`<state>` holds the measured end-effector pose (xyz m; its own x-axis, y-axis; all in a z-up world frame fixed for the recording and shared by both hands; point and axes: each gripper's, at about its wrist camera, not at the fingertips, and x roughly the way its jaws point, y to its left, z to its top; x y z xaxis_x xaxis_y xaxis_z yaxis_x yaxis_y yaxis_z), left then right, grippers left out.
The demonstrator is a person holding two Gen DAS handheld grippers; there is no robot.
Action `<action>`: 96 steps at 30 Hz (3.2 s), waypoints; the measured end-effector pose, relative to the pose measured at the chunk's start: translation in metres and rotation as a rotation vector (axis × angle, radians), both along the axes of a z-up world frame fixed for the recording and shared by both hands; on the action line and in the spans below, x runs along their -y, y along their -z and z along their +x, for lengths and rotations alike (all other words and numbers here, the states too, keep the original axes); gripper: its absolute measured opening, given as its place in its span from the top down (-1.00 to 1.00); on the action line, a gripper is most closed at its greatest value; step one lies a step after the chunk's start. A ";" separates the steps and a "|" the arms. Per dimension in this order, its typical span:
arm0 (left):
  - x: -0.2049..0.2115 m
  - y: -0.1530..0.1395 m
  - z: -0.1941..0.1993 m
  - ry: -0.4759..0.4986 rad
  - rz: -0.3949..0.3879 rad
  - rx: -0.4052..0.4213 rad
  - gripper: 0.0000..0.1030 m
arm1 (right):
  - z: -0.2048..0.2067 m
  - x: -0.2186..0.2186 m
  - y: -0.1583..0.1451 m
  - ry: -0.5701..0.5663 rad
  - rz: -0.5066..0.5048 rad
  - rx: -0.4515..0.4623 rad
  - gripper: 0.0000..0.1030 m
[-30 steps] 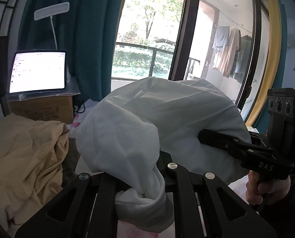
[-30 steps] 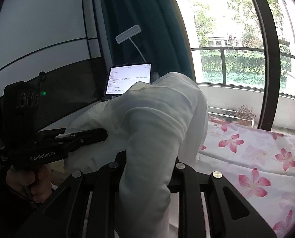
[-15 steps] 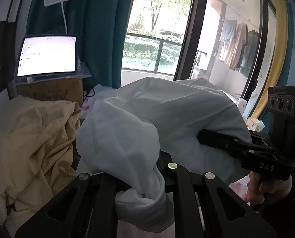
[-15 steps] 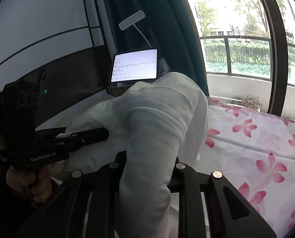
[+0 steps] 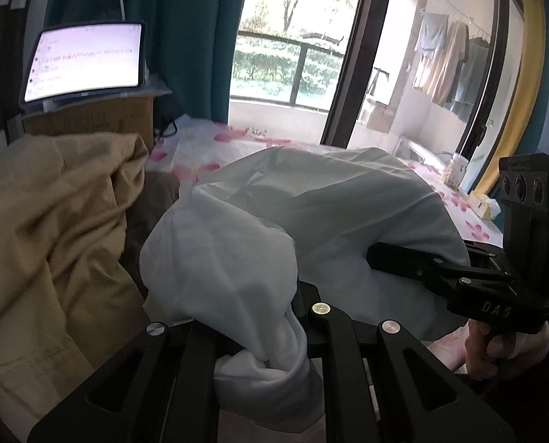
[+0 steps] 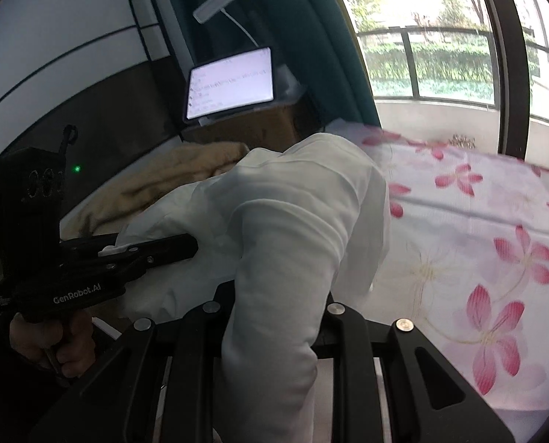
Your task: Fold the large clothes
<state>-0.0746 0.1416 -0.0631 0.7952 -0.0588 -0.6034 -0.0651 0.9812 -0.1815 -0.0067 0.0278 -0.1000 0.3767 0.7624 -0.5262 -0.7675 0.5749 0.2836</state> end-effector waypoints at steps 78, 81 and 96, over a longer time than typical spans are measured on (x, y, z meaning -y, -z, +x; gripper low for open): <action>-0.026 0.039 0.031 -0.128 -0.036 -0.191 0.28 | 0.051 0.057 0.042 0.214 -0.190 -0.164 -0.57; -0.026 0.036 0.032 -0.136 -0.039 -0.192 0.28 | 0.052 0.058 0.042 0.214 -0.190 -0.164 -0.57; 0.008 -0.005 0.027 -0.083 -0.008 -0.113 0.28 | 0.046 0.087 0.026 0.271 -0.158 -0.138 -0.57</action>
<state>-0.0471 0.1332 -0.0579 0.7248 -0.0009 -0.6890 -0.1667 0.9701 -0.1766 0.0394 -0.0596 -0.1265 0.4719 0.5489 -0.6899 -0.5413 0.7981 0.2647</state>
